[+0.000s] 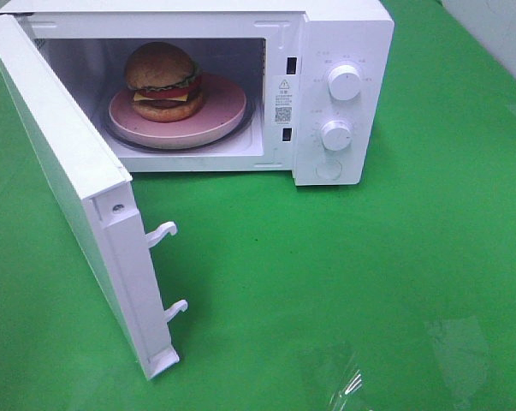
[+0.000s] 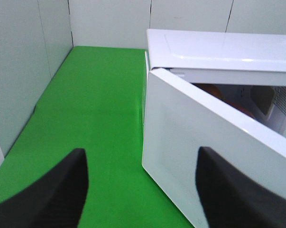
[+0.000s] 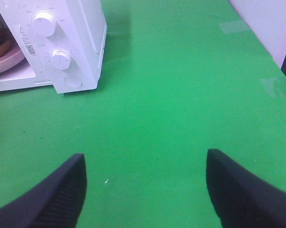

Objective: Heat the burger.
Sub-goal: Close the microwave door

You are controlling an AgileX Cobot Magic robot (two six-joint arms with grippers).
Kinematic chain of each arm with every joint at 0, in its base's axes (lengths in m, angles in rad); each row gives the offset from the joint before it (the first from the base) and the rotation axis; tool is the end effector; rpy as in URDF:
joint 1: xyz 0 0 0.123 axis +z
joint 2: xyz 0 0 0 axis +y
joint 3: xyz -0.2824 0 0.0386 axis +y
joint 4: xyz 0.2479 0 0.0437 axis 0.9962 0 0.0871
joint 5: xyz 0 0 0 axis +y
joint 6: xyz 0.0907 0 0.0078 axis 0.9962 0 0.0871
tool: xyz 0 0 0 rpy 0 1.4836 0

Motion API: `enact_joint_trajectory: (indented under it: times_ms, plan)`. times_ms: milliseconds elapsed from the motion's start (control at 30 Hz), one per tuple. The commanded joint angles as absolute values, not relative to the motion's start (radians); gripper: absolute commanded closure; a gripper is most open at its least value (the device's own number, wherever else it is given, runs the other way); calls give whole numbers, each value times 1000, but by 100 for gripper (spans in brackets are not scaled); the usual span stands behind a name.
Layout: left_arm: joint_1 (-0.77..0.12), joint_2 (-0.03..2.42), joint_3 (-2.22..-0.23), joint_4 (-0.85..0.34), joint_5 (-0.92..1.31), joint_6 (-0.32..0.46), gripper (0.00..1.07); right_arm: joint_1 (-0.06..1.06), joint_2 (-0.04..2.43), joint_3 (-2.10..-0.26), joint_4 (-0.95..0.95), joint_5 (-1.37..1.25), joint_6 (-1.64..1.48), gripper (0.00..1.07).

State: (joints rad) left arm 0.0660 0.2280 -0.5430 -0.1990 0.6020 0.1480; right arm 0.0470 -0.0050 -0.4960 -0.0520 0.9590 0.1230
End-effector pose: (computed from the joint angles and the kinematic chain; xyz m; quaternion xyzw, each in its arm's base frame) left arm 0.0452 -0.0072 0.3255 0.0038 0.7708 -0.0276 0.6365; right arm -0.0012 -0.0039 0.2846 0.0310 0.8245 0.0220 0.5646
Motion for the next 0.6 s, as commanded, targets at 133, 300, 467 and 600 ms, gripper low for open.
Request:
enact_joint_trajectory:
  times_ms: [133, 300, 467, 600]
  plan:
    - [68, 307, -519, -198, 421, 146, 107, 38, -30, -494, -45, 957, 124, 40]
    - [68, 350, -480, -193, 338, 146, 107, 38, -30, -494, -45, 957, 124, 40]
    - [68, 432, -384, -216, 132, 146, 107, 38, -30, -494, -45, 957, 124, 40]
    - [68, 517, -314, -217, -48, 146, 107, 38, -30, -494, -45, 957, 124, 40]
